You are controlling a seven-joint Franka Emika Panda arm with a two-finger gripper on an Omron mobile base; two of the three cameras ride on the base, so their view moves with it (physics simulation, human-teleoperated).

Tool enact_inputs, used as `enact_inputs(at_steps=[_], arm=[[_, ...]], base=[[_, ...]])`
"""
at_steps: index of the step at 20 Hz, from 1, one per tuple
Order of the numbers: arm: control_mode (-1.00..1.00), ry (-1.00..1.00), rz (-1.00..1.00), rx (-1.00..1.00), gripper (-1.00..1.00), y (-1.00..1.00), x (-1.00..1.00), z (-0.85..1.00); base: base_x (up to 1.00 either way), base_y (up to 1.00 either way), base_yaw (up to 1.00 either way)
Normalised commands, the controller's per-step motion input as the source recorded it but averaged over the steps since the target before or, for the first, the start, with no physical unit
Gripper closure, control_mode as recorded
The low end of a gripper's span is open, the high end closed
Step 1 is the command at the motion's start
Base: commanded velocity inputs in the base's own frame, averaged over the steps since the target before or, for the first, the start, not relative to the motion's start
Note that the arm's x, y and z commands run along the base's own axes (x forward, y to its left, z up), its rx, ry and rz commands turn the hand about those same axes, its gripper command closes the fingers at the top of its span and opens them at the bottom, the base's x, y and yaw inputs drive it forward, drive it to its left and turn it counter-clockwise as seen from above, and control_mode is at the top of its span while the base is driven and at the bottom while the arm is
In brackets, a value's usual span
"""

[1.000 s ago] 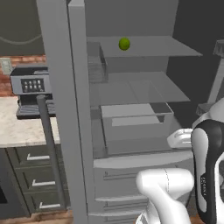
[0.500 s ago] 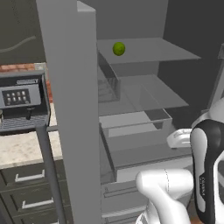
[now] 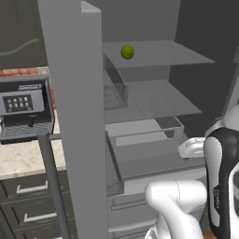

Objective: Gather the lime and corn from the fridge and place them on a tray on the dining counter. Then gather the steaks from the fridge and place them on the other tray.

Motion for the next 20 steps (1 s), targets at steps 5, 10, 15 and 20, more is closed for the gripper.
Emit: enact_inputs(at_steps=[5, 10, 15, 20], arm=[[-1.0, -0.11, 0.07, 0.0, -1.0, 0.1, 0.22, 0.59], [-1.0, -0.18, 0.05, -0.06, -1.0, 0.23, 0.31, 0.97], [-1.0, -0.18, 0.0, -0.1, -1.0, 0.05, 0.45, 0.89], [-1.0, -0.21, 0.0, -0.12, -1.0, 0.01, 0.5, 0.7]], base=[[0.03, 0.0, 0.01], [0.0, 0.0, 0.0], [0.0, 0.0, 0.0], [0.0, 0.0, 0.0]])
